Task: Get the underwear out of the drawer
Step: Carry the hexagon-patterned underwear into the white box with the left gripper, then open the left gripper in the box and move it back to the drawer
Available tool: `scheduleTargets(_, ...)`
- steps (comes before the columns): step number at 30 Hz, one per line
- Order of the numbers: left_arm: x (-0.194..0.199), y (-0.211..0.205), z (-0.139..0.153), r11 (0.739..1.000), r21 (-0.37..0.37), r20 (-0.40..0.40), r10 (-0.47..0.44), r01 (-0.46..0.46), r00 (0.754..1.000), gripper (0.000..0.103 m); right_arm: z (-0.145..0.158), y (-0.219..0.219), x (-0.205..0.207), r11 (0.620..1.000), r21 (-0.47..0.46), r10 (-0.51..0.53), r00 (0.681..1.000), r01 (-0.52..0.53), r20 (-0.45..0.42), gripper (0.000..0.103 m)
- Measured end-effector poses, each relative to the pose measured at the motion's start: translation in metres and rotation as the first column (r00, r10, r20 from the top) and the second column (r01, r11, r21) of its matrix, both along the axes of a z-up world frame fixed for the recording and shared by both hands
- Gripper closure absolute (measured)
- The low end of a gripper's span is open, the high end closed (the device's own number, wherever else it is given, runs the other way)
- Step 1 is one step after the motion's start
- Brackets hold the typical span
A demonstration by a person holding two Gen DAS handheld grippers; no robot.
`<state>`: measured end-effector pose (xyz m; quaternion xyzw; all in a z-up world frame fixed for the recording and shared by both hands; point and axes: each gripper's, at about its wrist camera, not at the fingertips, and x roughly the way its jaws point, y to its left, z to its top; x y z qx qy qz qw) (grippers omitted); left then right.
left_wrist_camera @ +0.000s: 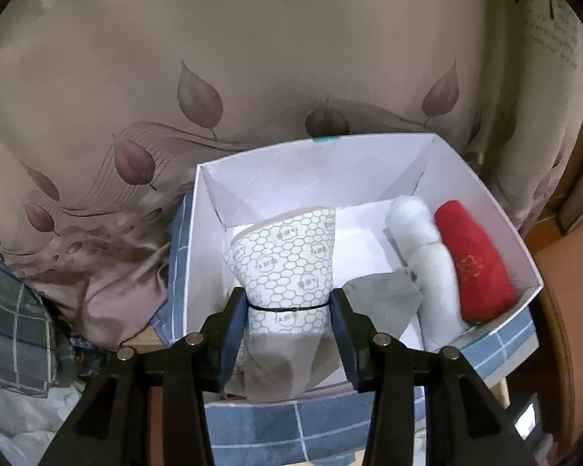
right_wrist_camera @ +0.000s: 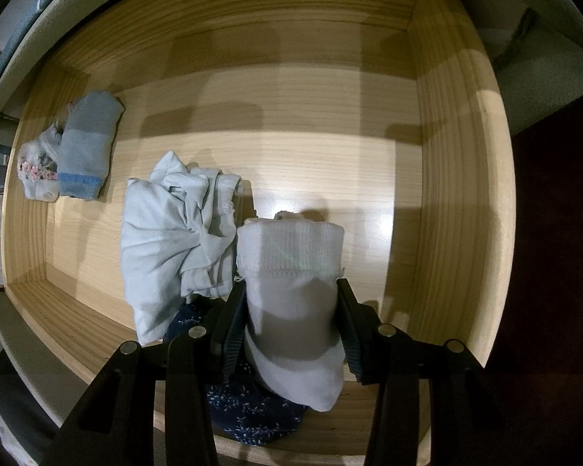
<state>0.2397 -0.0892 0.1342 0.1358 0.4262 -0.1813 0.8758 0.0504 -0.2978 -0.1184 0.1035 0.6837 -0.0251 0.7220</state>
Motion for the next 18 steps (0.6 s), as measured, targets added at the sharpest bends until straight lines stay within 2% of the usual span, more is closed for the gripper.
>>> scheduleTargets(10,0.007,-0.005,-0.022,1.0,0.011,-0.066,0.018,-0.018,0.998,0.058,-0.003,-0.001,0.001,1.0,0.006,-0.003,1.0,0.003,0.001,0.061)
scheduleTargets(13,0.007,0.001,-0.019,0.999,-0.008,-0.063,0.047,-0.048,0.997,0.058,-0.003,0.0,0.0,1.0,0.006,-0.004,1.0,0.004,0.001,0.061)
scheduleTargets(15,0.008,0.004,-0.015,0.998,-0.03,-0.062,0.049,-0.051,0.997,0.051,-0.003,0.0,0.001,1.0,0.006,-0.004,1.0,0.004,0.001,0.061)
scheduleTargets(18,0.007,0.01,-0.008,0.997,-0.058,-0.075,0.048,-0.052,0.996,0.049,-0.003,0.0,0.001,1.0,0.006,-0.003,1.0,0.003,0.001,0.061)
